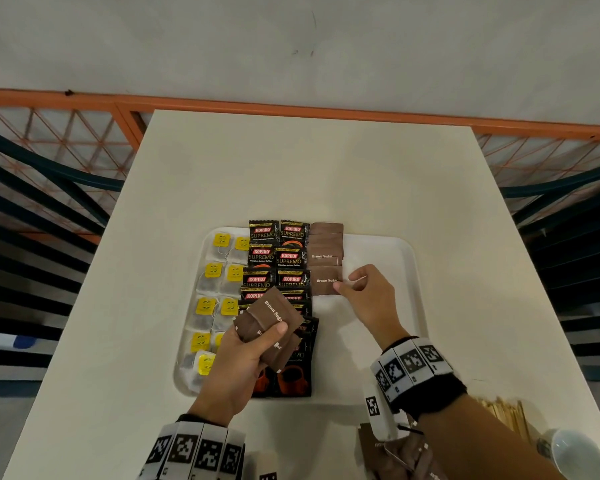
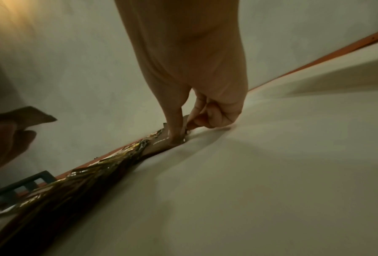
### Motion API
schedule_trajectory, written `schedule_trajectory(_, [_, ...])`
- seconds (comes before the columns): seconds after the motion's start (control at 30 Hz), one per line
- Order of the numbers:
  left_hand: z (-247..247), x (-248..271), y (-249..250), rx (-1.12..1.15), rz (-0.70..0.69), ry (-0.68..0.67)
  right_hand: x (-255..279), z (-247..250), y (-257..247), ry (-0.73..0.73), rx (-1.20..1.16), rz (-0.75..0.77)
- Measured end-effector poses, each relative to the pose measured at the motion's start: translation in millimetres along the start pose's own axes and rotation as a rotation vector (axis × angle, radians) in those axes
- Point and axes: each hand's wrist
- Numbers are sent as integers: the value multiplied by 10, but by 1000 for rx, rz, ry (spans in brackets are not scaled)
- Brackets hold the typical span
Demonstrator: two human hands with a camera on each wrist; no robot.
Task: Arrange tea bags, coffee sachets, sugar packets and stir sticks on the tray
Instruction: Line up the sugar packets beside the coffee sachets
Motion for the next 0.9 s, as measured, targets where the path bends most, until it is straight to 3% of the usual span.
schedule_trajectory(0.1, [-6, 0, -8, -19, -3, 9, 132, 26, -119, -93, 65, 85])
schedule_trajectory(0.23, [-25, 18, -19, -31, -16, 1, 388, 16, -269, -482, 33, 91])
schedule_trajectory(0.33, [-36, 42, -21, -36, -19, -32, 521, -24, -281, -618, -108, 77])
schedule_trajectory(0.7, [-24, 133, -12, -54, 14, -95, 403, 66, -129, -383, -433, -30])
schedule_trajectory(0.9, [-12, 151, -19, -68, 1, -76, 111, 180, 22, -212, -197, -15])
Point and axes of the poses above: each hand's wrist, its own x-axis away from the middle knuckle, its own z-axis out of the back of the hand, y = z × x
